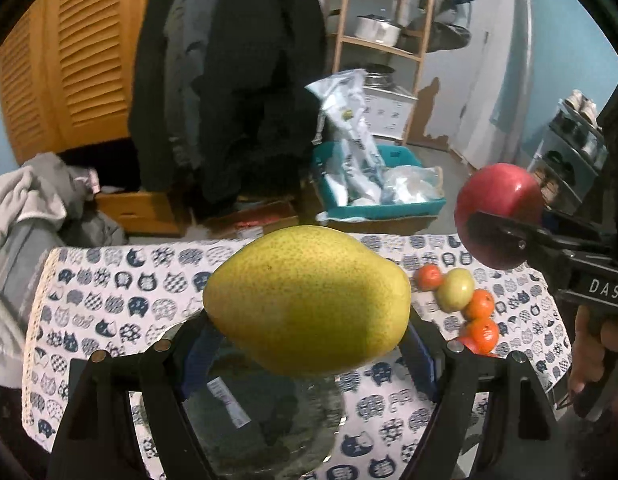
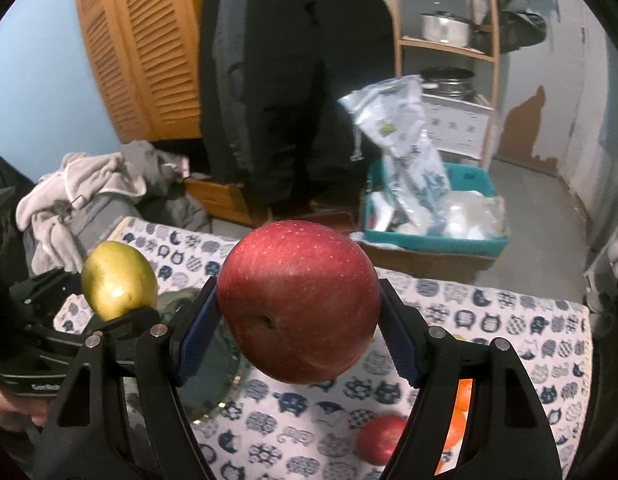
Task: Organize fruits
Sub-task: 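Lift and carry the pear with the left tool while the right tool carries the apple to the green bowl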
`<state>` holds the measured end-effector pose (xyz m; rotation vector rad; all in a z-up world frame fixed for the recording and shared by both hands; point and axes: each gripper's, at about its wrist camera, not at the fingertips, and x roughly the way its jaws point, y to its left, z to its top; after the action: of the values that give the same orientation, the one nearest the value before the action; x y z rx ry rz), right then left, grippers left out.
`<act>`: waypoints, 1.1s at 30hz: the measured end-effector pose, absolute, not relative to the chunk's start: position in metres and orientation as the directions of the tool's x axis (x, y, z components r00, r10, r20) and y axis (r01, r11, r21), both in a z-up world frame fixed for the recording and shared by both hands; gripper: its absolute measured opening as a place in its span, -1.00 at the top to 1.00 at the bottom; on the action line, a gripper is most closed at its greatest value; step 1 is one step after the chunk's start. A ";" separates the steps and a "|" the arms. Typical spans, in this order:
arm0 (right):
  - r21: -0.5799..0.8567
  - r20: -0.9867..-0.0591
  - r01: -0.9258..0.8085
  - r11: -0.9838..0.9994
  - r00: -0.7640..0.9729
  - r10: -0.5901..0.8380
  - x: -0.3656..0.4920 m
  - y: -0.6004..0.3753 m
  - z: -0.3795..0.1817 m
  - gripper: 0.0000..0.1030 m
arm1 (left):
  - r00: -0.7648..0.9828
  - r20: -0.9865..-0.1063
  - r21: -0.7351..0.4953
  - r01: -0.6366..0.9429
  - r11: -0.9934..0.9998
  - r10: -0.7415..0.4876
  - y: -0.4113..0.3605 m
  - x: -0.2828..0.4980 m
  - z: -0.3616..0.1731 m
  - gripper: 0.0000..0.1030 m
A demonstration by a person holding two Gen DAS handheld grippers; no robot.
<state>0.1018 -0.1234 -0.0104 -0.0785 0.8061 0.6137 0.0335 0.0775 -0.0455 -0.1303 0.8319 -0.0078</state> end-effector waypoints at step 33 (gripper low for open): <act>0.169 -0.763 -0.686 0.708 0.364 0.535 0.093 0.016 -0.056 -0.45 | 0.497 -0.867 -0.124 -0.247 0.961 0.016 0.175 0.002 -0.134 -0.59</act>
<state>0.0931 0.0160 -0.0559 -0.1896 0.9028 0.7910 0.0023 0.1754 -0.1343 -0.2456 1.0410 0.1612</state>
